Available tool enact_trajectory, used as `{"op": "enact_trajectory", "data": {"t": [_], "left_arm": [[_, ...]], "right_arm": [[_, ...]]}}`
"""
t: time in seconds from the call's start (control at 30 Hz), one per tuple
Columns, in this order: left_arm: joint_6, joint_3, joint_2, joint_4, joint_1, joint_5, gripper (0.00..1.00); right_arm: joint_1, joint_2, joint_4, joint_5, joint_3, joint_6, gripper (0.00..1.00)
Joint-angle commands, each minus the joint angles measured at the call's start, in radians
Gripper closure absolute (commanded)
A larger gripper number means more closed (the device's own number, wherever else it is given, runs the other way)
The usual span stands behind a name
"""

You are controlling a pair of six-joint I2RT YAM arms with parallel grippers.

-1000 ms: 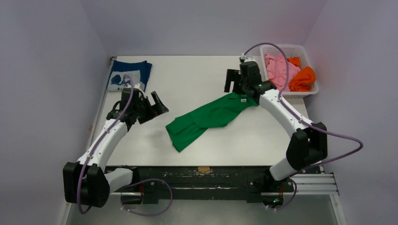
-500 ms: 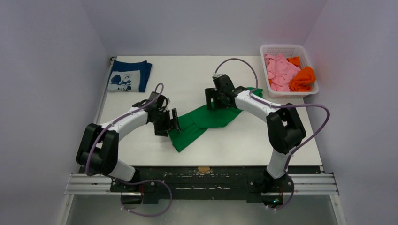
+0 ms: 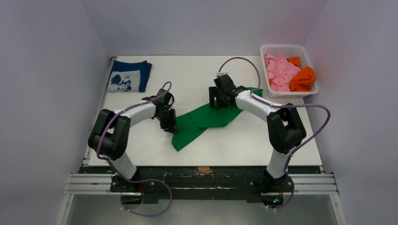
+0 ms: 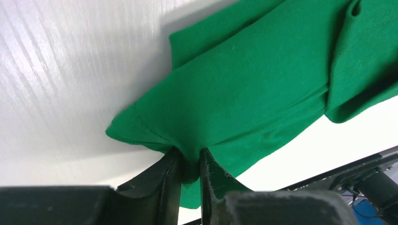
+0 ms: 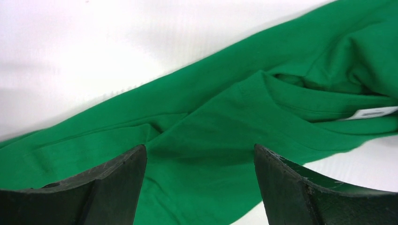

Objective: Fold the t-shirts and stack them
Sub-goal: Flatten out the tshirt

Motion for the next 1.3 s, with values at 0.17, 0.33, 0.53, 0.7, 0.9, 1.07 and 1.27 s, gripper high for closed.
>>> {"op": "enact_trajectory", "data": {"t": [0.17,0.33,0.53,0.7,0.9,1.07,1.27], "left_arm": [[0.03,0.078,-0.041,-0.039,-0.007,-0.098,1.0],[0.054,0.101,-0.097,-0.066,-0.008,-0.099,1.0],[0.069,0.135,-0.108,-0.082,-0.008,-0.106,1.0],[0.071,0.15,-0.107,-0.079,-0.005,-0.123,1.0],[0.073,0.178,-0.13,-0.085,-0.005,-0.187,1.0],[0.087,0.241,-0.172,-0.084,0.001,-0.233,1.0],[0.12,0.36,-0.259,-0.109,0.011,-0.383,1.0]], "right_arm": [[-0.154,-0.09,-0.064,0.099,0.033,0.083,0.19],[-0.24,-0.102,-0.065,0.124,0.022,0.08,0.2],[-0.272,-0.003,-0.073,0.215,0.075,0.105,0.21],[-0.28,0.096,-0.032,0.221,0.111,0.094,0.28],[-0.288,0.101,-0.007,0.317,0.122,0.089,0.89],[-0.29,-0.021,0.078,0.399,0.083,0.057,1.0],[-0.29,-0.296,0.197,0.447,0.036,-0.02,1.0]]}}
